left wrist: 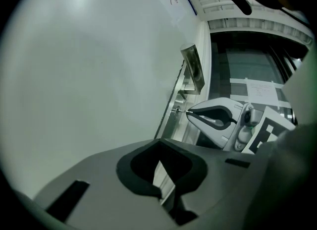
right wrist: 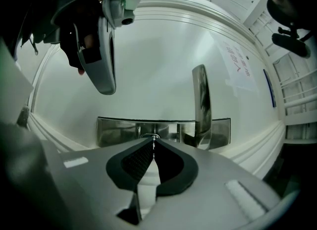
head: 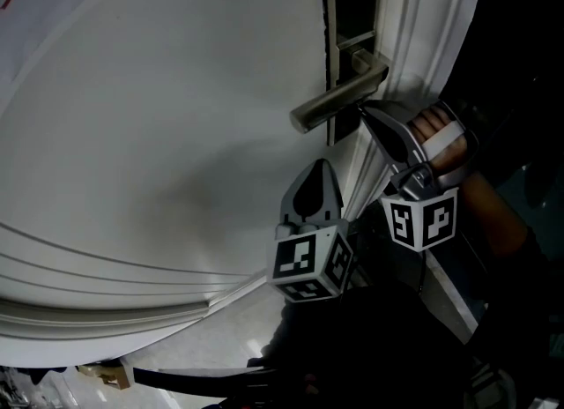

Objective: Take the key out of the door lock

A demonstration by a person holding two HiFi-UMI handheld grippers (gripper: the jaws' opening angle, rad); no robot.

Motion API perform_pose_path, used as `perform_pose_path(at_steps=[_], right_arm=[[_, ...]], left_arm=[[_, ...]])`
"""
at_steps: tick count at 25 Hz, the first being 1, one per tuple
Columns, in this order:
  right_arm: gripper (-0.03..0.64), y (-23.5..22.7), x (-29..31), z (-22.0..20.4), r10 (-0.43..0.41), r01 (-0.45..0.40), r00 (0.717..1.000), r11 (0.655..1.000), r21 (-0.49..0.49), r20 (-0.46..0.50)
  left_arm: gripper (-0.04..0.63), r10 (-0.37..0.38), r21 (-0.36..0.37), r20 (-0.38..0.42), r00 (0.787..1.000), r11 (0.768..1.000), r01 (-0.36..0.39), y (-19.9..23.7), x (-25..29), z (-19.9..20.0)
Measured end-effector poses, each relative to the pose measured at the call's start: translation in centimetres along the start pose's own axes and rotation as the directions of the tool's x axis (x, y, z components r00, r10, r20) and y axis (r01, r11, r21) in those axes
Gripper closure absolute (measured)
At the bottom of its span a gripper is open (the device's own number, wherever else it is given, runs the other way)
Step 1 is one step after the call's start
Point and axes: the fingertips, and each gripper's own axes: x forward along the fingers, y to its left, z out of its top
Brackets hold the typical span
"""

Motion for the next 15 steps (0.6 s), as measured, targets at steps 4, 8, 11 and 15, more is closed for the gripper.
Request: perform_pose_path(at_steps=[4, 8, 11, 15], right_arm=[[0.604, 0.02, 0.00, 0.02, -0.001, 0.001, 1.000, 1.000, 0.001, -0.002], [0.604, -0.02, -0.05, 0.06, 0.000, 0.000, 1.000, 1.000, 0.002, -0.003], [0.605, -0.02, -0.07, 0.01, 0.000, 0.000, 1.000, 1.000, 0.002, -0.005], [0.604, 0.02, -0.07, 0.03, -0.002, 0.002, 1.000, 1.000, -0.010, -0.007]], left_arm=[[0.595, -0.012, 0.003, -0.012, 1.000, 1.000, 0.012, -0.24, 0.22, -0.33], [0.595, -0.016, 0.003, -0.020, 1.000, 1.000, 0.016, -0.39, 0.24, -0.49], [0.595, -0.019, 0.003, -0.018, 1.000, 1.000, 0.019, -0.41, 0.34, -0.46], [0.595, -0.017, 0.000, -0.019, 1.000, 1.000, 0.017, -0.24, 0.33, -0.50]])
